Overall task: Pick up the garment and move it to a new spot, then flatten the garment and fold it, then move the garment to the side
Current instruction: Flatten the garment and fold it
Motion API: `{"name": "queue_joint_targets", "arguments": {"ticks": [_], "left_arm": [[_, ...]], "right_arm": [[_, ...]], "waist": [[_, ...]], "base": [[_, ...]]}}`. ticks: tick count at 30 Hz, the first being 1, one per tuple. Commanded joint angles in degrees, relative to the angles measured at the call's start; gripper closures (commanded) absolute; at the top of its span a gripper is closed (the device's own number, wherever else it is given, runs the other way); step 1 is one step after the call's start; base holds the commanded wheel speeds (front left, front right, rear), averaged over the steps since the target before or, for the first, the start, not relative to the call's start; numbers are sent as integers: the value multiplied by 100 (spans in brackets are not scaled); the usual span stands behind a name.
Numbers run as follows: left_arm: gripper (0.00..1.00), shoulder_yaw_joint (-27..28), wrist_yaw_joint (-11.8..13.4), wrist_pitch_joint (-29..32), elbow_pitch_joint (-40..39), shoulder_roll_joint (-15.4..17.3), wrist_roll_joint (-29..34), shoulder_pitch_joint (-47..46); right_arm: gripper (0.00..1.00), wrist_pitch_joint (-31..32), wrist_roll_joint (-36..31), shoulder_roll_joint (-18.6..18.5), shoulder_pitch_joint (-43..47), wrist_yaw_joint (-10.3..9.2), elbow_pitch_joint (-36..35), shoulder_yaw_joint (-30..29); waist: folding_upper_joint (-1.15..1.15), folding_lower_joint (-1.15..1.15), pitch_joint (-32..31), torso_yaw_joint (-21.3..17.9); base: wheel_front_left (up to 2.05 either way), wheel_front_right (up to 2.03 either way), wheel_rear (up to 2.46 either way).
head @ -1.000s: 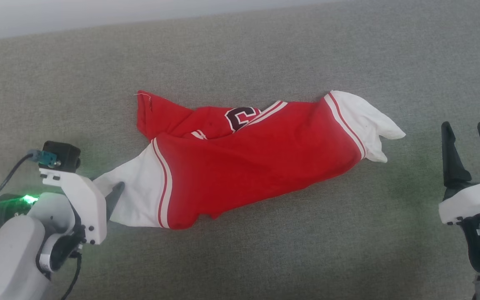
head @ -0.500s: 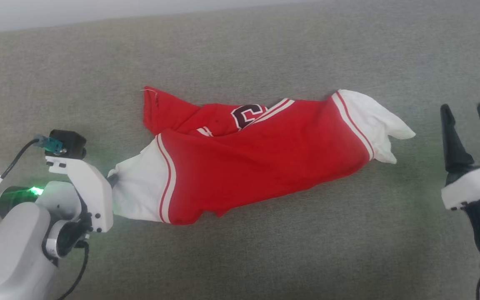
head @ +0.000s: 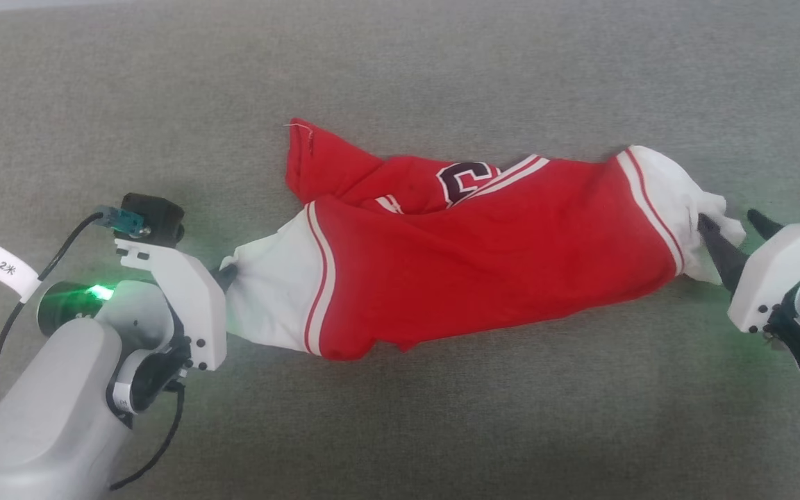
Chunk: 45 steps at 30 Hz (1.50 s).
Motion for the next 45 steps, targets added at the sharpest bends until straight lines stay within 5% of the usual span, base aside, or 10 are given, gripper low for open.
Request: {"name": "queue_joint_targets", "arguments": {"ticks": [1,4,6,17,28,45], "left_arm": [[100,-160,-16,70,139,-83,84,153],[100,-185,-19,53,127,-114,83,127],[100,-188,-16,35,128,-127,78,103],[100,-44,51,133,-71,83,90,-302],[100,188,-31,456,-658,670,312,-1466],[100,201,-326,-144,296,530,847,-3526]], "right_arm": [[0,118,86,-45,-115,-5,129,87],[4,295,157,-137,-257,-5,406,294],[100,344,166,-211,-336,-5,581,462],[100,499,536,-423,-827,-8,717,726],[100,472,553,-276,-1510,-8,269,443],[100,-69,43,185,-2899,-5,426,369]], "waist": [[0,0,48,71],[0,0,80,125],[0,0,95,152],[0,0,-301,173],[0,0,-1255,157],[0,0,-1897,217]], "base": [[0,0,0],[0,0,0],[0,0,0],[0,0,0],[0,0,0],[0,0,0]]}}
